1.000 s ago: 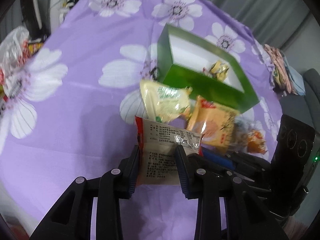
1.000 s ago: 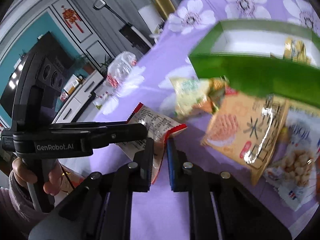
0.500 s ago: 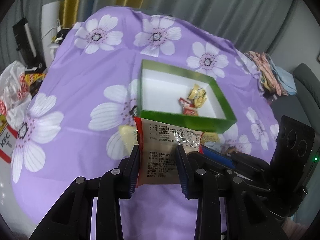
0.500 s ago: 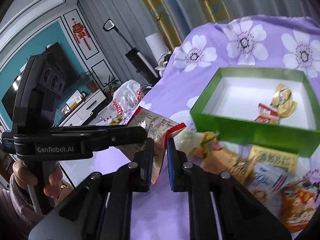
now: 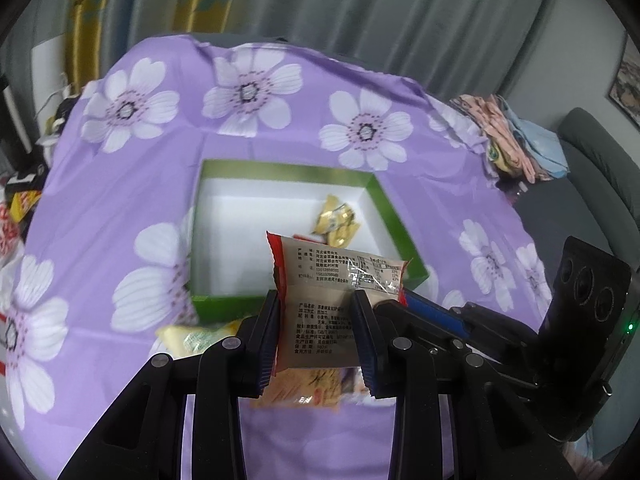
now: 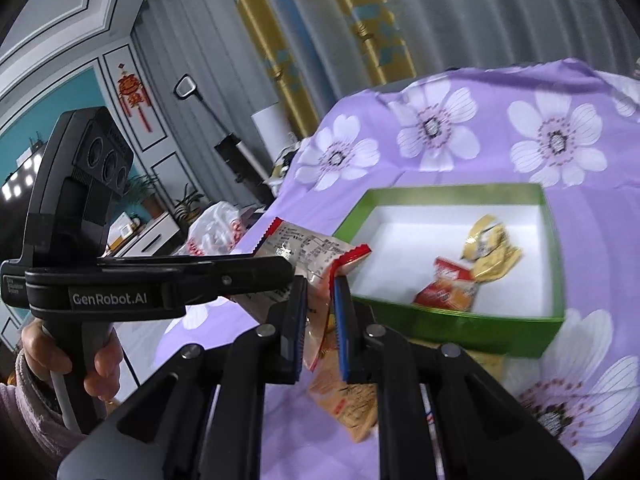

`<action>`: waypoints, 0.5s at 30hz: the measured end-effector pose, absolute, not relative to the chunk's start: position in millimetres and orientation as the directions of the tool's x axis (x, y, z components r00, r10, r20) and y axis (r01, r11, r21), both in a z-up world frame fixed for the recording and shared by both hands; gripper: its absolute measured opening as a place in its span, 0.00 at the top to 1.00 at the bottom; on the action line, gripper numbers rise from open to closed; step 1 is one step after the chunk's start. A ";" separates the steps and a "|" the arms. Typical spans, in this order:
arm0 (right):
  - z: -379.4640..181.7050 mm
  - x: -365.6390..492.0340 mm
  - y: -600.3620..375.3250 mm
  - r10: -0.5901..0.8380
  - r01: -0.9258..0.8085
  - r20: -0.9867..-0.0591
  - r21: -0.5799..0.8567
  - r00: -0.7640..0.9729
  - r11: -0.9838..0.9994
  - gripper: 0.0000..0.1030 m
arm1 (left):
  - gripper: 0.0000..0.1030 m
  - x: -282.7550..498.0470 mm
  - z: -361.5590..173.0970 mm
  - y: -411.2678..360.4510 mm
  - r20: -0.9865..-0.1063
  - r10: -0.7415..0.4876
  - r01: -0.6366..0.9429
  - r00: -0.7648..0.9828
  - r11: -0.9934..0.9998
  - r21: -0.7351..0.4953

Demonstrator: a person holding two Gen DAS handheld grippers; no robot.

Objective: Organize snacks
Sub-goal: 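Lift the biscuit wrapper with the left gripper and carry it over the box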

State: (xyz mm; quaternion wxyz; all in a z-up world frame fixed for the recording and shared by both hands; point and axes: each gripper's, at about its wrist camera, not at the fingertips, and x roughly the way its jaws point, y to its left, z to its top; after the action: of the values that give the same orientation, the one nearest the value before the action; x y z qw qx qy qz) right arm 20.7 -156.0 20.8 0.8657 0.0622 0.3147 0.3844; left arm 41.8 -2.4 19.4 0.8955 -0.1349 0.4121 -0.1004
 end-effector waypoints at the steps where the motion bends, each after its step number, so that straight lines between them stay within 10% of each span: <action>1: 20.8 23.4 -158.2 0.701 -0.622 -0.497 0.349 0.511 0.701 0.87 | 0.66 47.2 19.8 -4.0 -0.710 -0.299 0.074 0.638 0.941 -0.330; 15: 11.6 92.6 -163.5 0.643 -0.575 -0.543 0.319 0.541 0.753 0.87 | 0.66 126.4 5.0 -12.3 -0.725 -0.344 0.093 0.597 0.927 -0.363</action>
State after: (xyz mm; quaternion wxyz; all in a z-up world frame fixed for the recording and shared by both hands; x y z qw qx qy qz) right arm 92.6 -163.5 11.6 0.8762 0.0513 0.3301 0.3473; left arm 126.4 -12.3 5.0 0.8816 -0.1455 0.4316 -0.1237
